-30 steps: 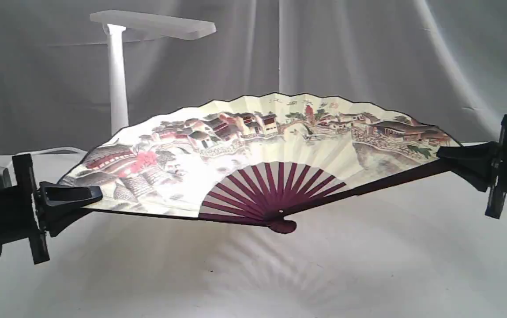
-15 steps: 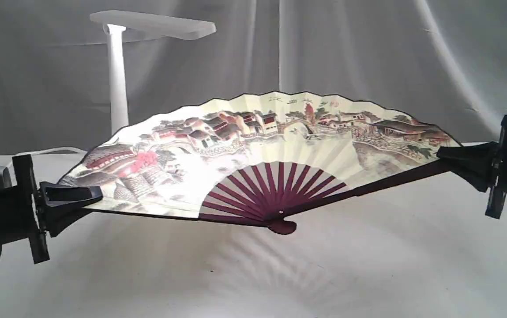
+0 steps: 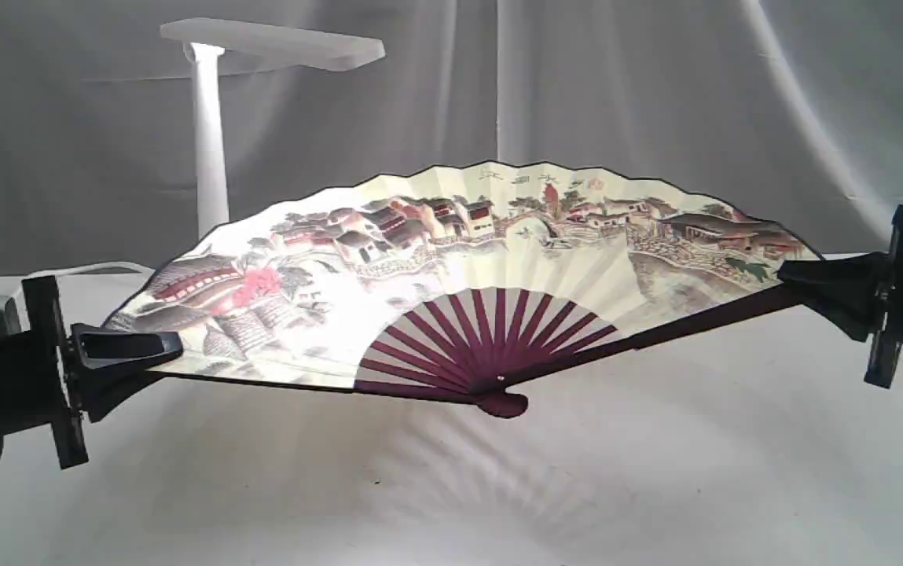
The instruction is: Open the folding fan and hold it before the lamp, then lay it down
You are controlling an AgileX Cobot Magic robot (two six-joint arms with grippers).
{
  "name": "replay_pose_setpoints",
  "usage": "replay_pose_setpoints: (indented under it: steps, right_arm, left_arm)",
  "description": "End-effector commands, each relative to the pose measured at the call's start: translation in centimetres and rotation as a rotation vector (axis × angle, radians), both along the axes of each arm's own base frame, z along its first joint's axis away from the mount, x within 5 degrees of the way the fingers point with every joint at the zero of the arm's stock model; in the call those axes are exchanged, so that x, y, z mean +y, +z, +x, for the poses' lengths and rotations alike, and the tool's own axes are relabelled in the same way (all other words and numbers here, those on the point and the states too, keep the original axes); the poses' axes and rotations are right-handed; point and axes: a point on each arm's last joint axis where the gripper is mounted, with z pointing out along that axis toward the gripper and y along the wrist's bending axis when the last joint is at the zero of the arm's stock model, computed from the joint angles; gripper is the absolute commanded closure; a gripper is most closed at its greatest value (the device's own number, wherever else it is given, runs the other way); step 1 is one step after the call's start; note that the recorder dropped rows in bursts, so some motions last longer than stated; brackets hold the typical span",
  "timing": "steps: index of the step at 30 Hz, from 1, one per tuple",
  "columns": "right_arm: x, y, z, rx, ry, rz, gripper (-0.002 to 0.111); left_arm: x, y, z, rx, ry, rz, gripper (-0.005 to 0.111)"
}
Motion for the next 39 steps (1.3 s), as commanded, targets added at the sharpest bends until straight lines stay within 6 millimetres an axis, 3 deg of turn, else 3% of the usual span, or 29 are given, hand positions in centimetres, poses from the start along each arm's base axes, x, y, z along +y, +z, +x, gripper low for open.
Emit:
replay_pose_setpoints:
  steps: [1,12,24,28,33,39]
  right_arm:
    - [-3.2,0.7,0.2,-0.062,-0.156,-0.066,0.108]
    - [-3.4,1.4,0.6,0.027,-0.177,0.036,0.108]
    - [-3.5,4.1,1.0,0.023,-0.184,0.072,0.108]
    - [-2.5,5.6,1.2,0.027,-0.166,0.091,0.108]
    - [-1.2,7.0,1.3,0.026,-0.14,0.105,0.108]
    - [-0.2,8.2,1.3,0.035,-0.123,0.126,0.108]
  left_arm:
    - [1.8,0.1,0.3,-0.005,0.101,0.057,0.107]
    - [2.2,1.8,0.9,0.049,0.213,-0.071,0.107]
    - [2.2,8.0,0.4,-0.115,0.249,-0.069,0.107]
    - [2.2,9.3,0.2,-0.151,0.261,-0.074,0.107]
    - [2.1,9.7,0.1,-0.162,0.259,-0.07,0.107]
    - [2.0,8.3,-0.8,-0.1,0.296,-0.112,0.107]
